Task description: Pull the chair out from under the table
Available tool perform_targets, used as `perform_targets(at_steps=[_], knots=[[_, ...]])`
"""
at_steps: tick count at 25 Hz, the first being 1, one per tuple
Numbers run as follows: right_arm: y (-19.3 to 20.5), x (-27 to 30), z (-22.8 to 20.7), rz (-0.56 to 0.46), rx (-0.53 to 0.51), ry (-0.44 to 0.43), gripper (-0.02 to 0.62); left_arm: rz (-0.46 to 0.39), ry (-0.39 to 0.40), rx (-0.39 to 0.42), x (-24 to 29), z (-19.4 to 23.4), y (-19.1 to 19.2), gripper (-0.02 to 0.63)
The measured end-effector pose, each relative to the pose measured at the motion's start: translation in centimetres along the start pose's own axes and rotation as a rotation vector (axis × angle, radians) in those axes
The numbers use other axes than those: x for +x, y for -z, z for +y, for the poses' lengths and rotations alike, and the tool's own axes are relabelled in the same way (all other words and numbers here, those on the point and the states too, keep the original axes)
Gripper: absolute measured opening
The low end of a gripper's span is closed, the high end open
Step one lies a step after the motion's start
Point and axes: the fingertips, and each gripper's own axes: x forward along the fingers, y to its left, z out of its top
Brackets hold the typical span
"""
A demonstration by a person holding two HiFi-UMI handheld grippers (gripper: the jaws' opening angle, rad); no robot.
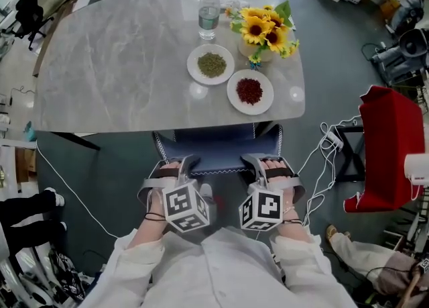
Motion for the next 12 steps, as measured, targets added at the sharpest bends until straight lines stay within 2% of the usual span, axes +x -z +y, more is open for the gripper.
perform_targets(at_steps=[12], knots=[[0.2, -0.6, 1.6, -0.026, -0.005, 0.017, 0.114, 0.001, 0.022, 0.01, -0.2, -1.6, 0.1, 0.123]])
